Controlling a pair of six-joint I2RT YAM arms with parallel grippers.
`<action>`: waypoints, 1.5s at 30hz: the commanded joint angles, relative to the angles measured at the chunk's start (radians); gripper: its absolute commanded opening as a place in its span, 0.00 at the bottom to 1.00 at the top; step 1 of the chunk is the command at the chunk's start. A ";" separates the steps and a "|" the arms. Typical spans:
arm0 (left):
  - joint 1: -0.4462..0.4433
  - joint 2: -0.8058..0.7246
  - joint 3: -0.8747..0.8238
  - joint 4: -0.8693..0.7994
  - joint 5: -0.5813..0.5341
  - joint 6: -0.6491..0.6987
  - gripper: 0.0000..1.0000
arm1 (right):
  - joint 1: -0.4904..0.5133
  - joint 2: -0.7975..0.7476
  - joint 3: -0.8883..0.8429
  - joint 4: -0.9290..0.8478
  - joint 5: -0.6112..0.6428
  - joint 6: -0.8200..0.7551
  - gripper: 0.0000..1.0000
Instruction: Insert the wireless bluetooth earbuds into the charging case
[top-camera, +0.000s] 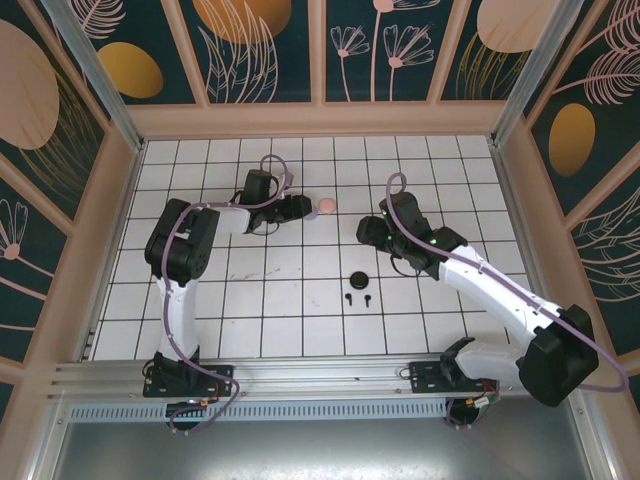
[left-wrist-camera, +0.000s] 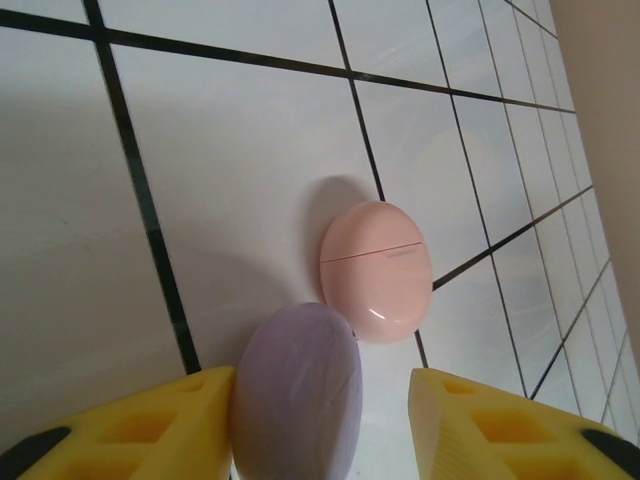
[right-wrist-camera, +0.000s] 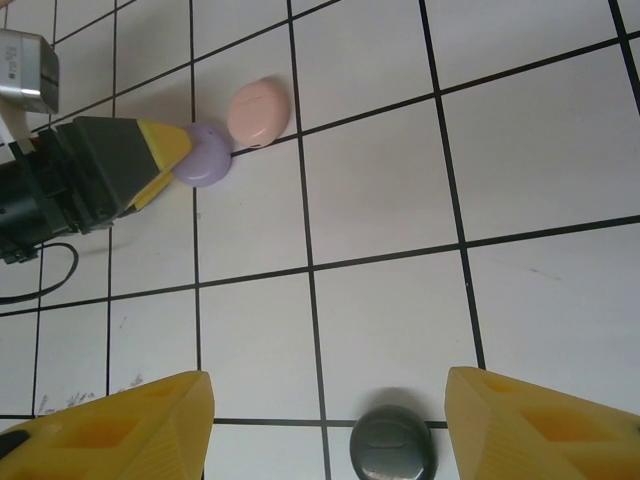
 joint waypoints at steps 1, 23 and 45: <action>0.040 -0.048 -0.019 -0.087 -0.079 0.042 0.49 | 0.009 0.026 0.007 -0.027 0.011 -0.001 0.66; 0.082 -0.481 -0.190 0.026 -0.288 0.061 0.53 | 0.172 0.285 -0.031 -0.086 0.097 0.114 0.74; 0.082 -0.576 -0.211 0.048 -0.265 0.063 0.54 | 0.196 0.491 0.039 -0.071 0.087 0.003 0.67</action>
